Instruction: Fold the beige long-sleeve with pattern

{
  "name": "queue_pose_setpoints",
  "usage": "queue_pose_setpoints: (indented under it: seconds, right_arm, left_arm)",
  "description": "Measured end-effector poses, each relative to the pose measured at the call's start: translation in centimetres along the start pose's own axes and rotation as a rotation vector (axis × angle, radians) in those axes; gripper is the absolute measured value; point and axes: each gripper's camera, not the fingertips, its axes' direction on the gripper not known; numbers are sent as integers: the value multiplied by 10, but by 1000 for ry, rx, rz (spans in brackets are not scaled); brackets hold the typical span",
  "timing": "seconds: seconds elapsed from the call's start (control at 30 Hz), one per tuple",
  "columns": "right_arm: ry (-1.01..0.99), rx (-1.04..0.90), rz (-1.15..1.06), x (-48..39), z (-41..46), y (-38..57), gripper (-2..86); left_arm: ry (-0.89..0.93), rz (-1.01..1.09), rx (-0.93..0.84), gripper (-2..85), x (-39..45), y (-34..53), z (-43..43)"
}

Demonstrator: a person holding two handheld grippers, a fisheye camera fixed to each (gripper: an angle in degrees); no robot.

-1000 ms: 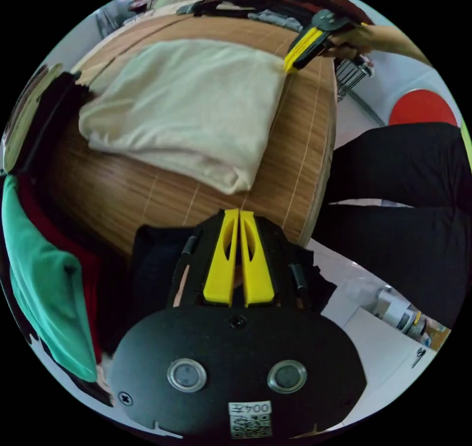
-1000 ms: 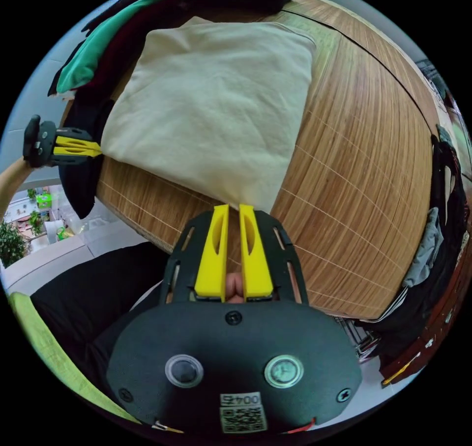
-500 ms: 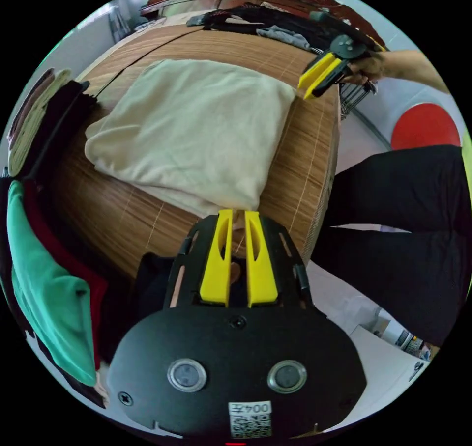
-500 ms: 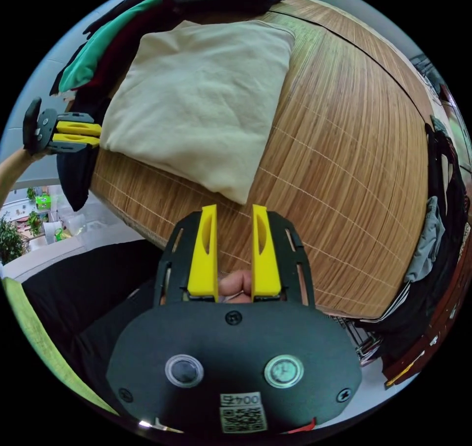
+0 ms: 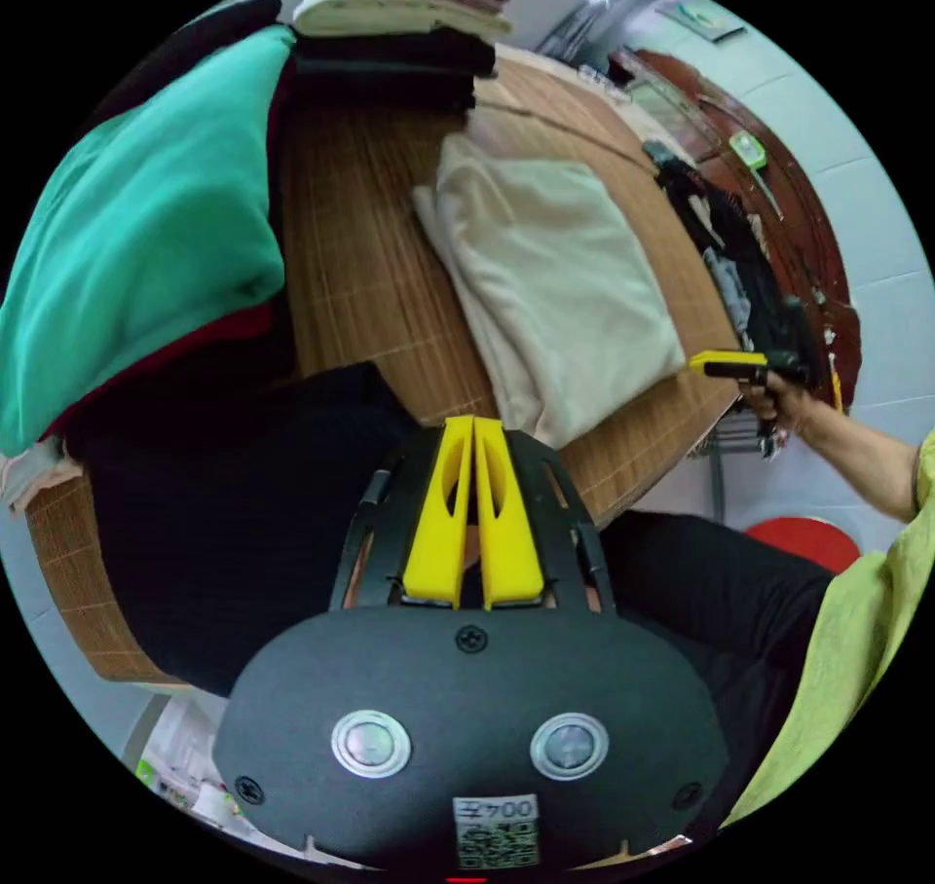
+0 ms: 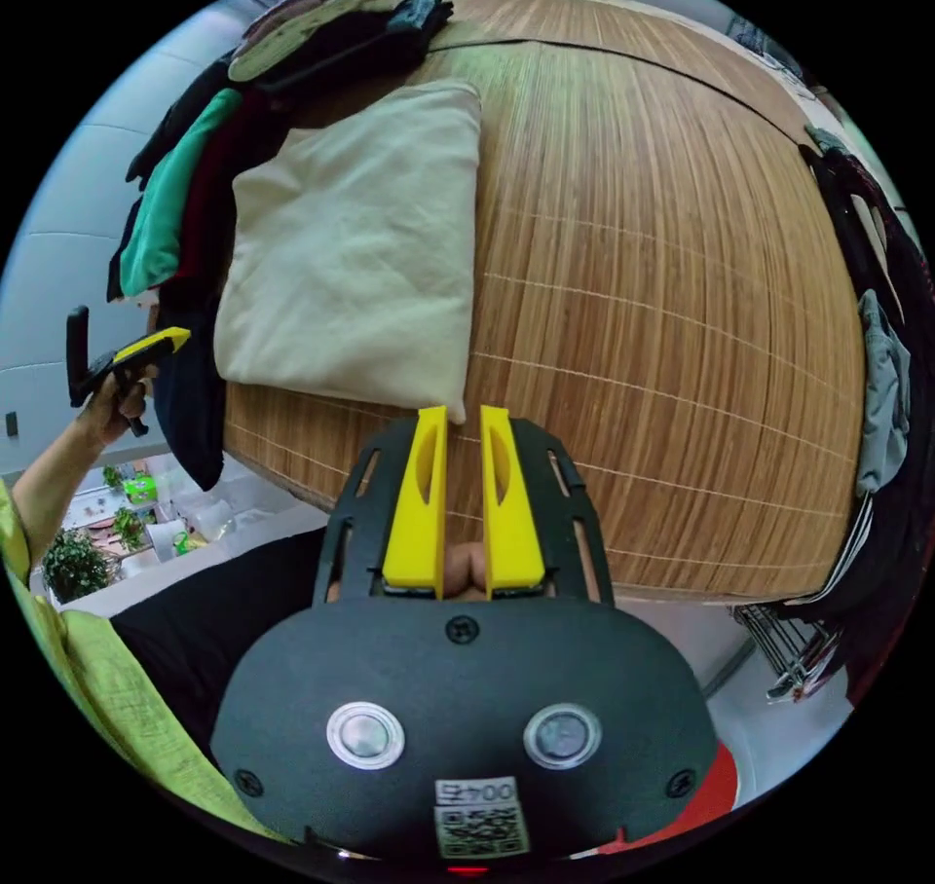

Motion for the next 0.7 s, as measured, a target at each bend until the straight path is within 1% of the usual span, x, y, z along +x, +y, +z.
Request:
queue_pose_setpoints:
  seconds: [0.07,0.1,0.17,0.2,0.27,0.37,0.43,0.5,0.53,0.6,0.63,0.7]
  right_arm:
    - [-41,31,-25,-9,-9,-2,65]
    - [-50,47,-65,-21,-14,-4,65]
    - [-80,47,-146,-45,-16,-8,65]
    - [-110,37,-200,-62,-16,-13,65]
    - [-145,31,-302,-90,-15,-22,65]
    - [-230,-20,-493,-139,-10,-51,64]
    - [-260,-97,-624,-170,0,-77,63]
    - [-219,-225,-824,-214,17,-113,64]
    - [-195,-252,-872,-225,23,-121,65]
    - [-85,-405,-1071,-266,49,-146,68]
    - [-54,-437,-1117,-275,55,-150,68]
    - [83,-568,-1287,-305,84,-157,65]
  left_arm:
    - [9,22,32,1,56,-14,16]
    - [2,32,35,1,70,-15,22]
    - [-44,92,6,1,117,1,57]
    - [-60,106,-13,2,126,9,67]
    - [-120,172,-81,2,165,54,105]
    - [-160,238,-98,5,226,105,134]
    - [-152,222,-85,7,258,128,152]
    - [-143,204,-83,9,288,146,175]
    - [-144,190,-88,9,303,156,193]
    - [-135,147,-89,9,320,172,219]
    - [-123,101,-85,8,326,183,234]
    - [-99,42,-70,5,334,198,249]
